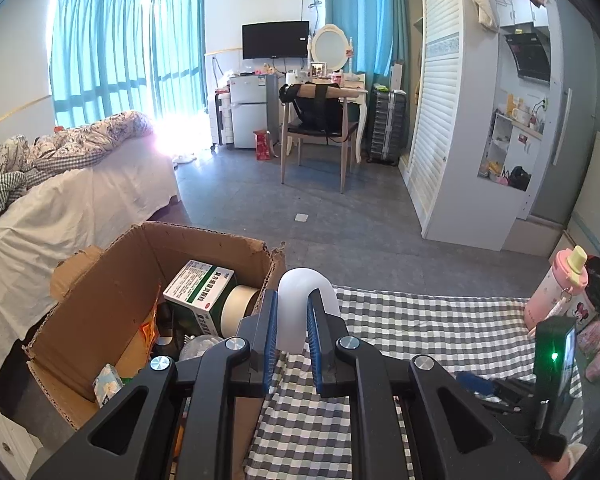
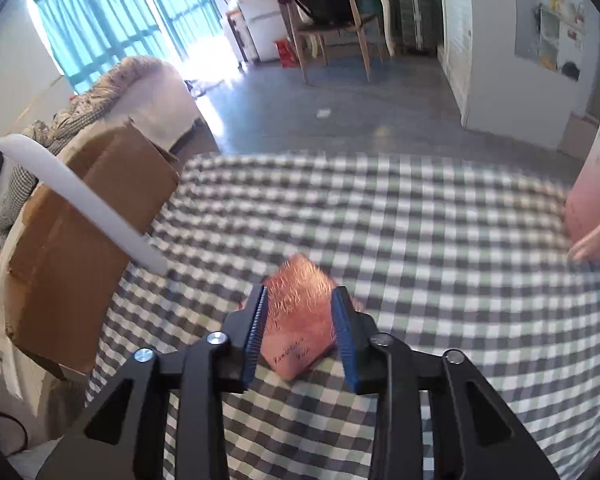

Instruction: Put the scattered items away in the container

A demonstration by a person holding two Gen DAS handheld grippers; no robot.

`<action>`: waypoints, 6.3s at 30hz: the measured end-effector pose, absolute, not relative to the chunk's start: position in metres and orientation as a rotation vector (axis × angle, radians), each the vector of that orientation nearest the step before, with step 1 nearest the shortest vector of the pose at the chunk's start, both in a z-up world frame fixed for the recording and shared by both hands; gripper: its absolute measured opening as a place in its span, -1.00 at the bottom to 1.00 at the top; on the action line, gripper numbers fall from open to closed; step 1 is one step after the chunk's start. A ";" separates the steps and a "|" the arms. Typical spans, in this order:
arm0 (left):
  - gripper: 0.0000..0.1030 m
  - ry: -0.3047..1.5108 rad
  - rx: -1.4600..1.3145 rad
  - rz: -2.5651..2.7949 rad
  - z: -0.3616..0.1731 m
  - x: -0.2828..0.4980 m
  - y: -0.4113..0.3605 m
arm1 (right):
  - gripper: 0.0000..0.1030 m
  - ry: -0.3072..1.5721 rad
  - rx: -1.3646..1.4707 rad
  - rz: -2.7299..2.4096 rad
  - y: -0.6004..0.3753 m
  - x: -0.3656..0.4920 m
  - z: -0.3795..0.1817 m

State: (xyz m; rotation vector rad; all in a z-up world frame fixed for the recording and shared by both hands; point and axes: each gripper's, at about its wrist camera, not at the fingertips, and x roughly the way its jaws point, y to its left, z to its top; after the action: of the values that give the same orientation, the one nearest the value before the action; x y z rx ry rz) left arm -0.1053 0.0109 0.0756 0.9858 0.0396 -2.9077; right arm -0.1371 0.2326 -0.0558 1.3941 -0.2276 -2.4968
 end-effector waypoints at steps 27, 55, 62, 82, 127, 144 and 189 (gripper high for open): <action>-0.71 0.056 1.044 -2.897 0.068 -0.112 0.007 | 0.31 0.560 1.309 -2.559 0.145 -0.126 -0.090; -0.69 0.040 1.049 -2.899 0.069 -0.110 0.016 | 0.38 -0.093 1.375 -2.551 0.244 -0.147 -0.069; -0.69 0.039 1.063 -2.893 0.064 -0.113 0.019 | 0.47 -0.135 1.350 -2.403 0.237 -0.139 -0.085; -0.69 0.035 1.072 -2.897 0.066 -0.110 0.022 | -0.21 -0.065 1.323 -2.375 0.229 -0.149 -0.092; -0.66 0.016 1.092 -2.898 0.060 -0.105 0.029 | -0.71 -0.943 1.290 -1.908 0.265 -0.168 -0.125; -0.66 0.038 1.099 -2.898 0.060 -0.104 0.018 | -0.69 -0.695 1.328 -1.951 0.187 -0.181 -0.098; -0.66 -0.023 0.923 -2.992 0.099 -0.093 0.014 | -0.81 -0.148 1.059 -2.440 0.132 -0.128 0.011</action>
State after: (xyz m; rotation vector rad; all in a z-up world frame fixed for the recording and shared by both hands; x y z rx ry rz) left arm -0.0935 0.0143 0.0990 0.9230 -0.0229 -2.9924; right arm -0.1278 0.1316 0.0107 1.0588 -0.1482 -2.4398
